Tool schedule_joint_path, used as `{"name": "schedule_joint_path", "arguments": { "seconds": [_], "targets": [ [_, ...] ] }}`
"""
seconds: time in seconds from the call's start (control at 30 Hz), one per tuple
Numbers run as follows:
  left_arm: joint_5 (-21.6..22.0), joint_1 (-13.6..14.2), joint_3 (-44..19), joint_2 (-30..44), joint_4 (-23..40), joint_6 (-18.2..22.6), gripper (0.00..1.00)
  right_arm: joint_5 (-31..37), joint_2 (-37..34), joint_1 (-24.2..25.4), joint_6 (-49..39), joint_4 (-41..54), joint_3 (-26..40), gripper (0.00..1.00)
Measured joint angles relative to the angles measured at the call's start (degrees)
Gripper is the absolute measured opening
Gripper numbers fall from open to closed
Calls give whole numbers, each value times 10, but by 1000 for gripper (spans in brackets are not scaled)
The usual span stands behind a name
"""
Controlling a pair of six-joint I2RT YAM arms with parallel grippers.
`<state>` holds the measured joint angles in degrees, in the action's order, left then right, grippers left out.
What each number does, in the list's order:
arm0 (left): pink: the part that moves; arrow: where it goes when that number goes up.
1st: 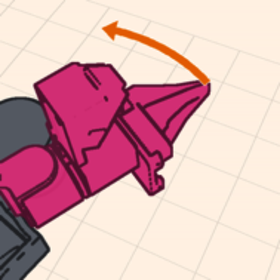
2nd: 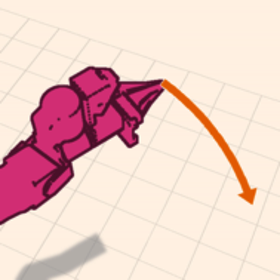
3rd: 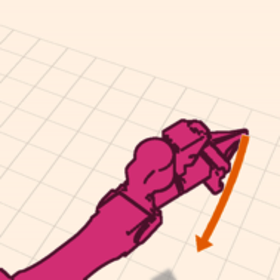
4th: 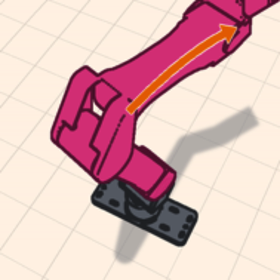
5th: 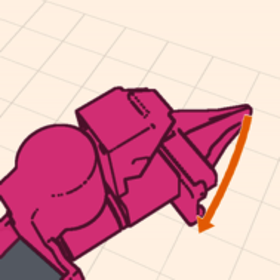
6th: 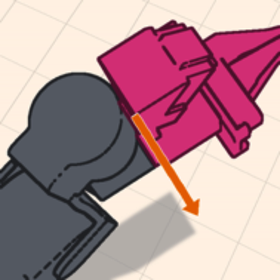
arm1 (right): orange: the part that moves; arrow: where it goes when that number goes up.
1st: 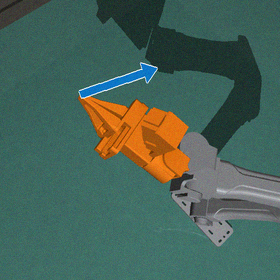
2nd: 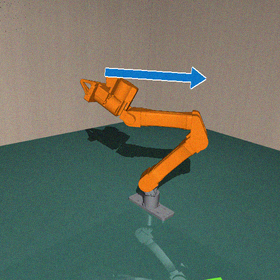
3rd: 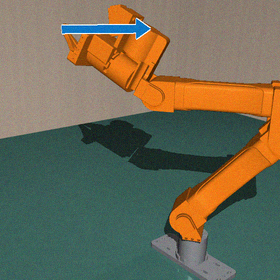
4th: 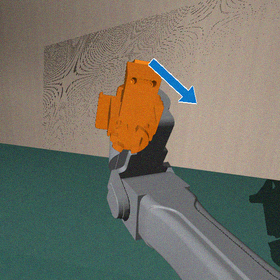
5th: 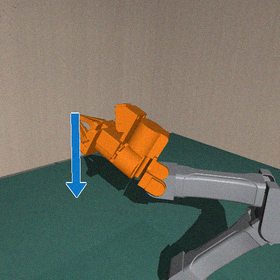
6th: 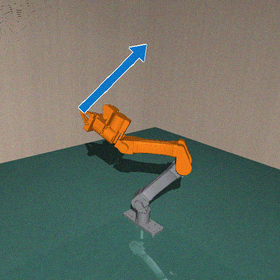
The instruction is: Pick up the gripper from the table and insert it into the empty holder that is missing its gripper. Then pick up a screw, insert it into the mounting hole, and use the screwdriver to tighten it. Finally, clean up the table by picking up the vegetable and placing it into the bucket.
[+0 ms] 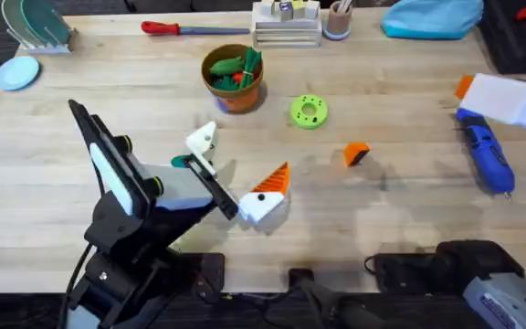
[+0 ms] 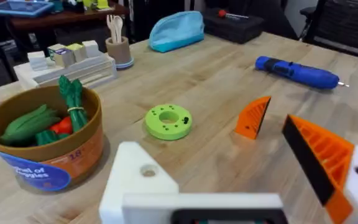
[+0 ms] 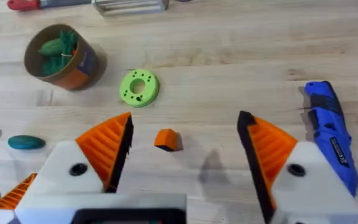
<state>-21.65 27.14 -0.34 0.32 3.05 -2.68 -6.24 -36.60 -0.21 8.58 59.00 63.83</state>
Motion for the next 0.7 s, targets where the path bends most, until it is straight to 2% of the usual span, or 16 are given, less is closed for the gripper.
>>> {"name": "schedule_joint_path", "arguments": {
  "seconds": [0.7],
  "targets": [
    [0,0,0,0,0,0,992,-1,-5,0,-17,-19,0,993]
  ]
}}
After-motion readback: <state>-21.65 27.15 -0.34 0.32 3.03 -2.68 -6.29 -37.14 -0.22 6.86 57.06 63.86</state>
